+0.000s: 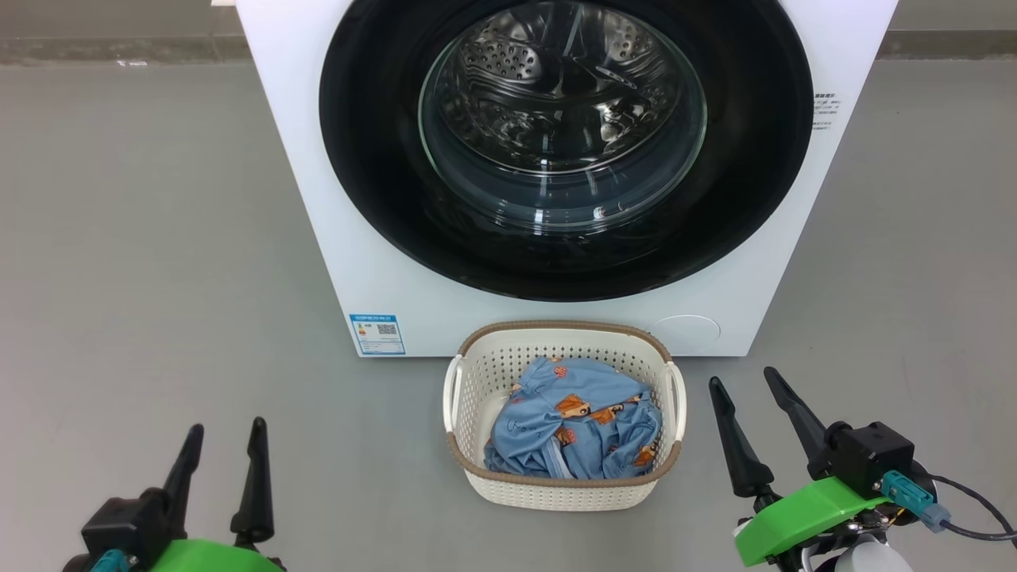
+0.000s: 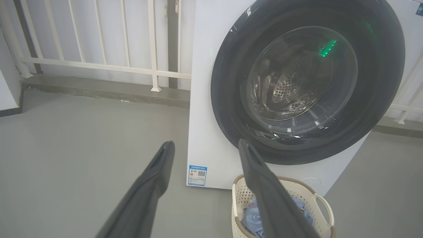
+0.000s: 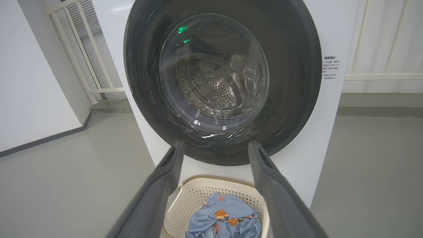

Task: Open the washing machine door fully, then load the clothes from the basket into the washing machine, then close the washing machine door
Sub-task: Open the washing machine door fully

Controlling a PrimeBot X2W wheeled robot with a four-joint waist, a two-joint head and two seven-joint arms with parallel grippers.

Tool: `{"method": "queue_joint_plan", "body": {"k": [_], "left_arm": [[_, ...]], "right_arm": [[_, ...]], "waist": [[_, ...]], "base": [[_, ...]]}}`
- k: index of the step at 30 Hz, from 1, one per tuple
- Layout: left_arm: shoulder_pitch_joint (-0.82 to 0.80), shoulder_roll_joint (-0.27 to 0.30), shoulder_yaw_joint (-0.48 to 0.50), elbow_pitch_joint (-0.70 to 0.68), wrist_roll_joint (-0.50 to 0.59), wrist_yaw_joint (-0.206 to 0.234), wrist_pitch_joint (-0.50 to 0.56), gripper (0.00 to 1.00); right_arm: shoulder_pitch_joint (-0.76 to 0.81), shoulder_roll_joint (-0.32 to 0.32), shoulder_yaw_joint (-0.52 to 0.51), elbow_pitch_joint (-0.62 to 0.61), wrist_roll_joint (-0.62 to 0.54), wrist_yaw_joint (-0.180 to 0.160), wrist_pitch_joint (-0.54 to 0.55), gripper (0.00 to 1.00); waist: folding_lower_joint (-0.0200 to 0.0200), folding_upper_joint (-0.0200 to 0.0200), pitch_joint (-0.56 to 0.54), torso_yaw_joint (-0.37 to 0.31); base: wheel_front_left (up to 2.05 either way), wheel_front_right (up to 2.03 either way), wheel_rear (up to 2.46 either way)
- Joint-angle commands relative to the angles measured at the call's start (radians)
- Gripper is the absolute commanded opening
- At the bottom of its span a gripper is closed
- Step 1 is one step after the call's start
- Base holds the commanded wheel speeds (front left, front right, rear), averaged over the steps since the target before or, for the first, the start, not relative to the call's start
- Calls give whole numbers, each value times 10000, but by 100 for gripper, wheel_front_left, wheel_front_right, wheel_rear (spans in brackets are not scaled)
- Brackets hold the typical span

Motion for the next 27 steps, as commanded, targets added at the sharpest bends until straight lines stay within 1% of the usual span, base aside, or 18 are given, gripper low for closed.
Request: {"method": "queue_joint_plan", "body": {"k": [1,7,12,22,27], "left_arm": [[-491,215,370,-290,63,-27,-107,100],[-525,175,498,-259,242,-27,-107,100],[-553,157,515,-223,303,-27,-107,100],[-590,183,526,-204,288,-27,-107,100],[-614,206,451,-312,-20,-27,-107,100]], "right_arm": [[-432,8,257,-235,84,16,-122,100],[-459,8,264,-218,120,16,-122,100],[-497,8,250,-208,136,16,-122,100],[-526,8,201,-195,204,16,-122,100],[-528,9,172,-212,247,16,-122,100]], "waist": [[0,0,-3,4],[0,0,-10,4],[0,0,29,-6],[0,0,122,-73],[0,0,164,-81]], "base": [[0,0,0],[23,23,-46],[66,66,-133],[114,114,-229],[115,115,-230]]}}
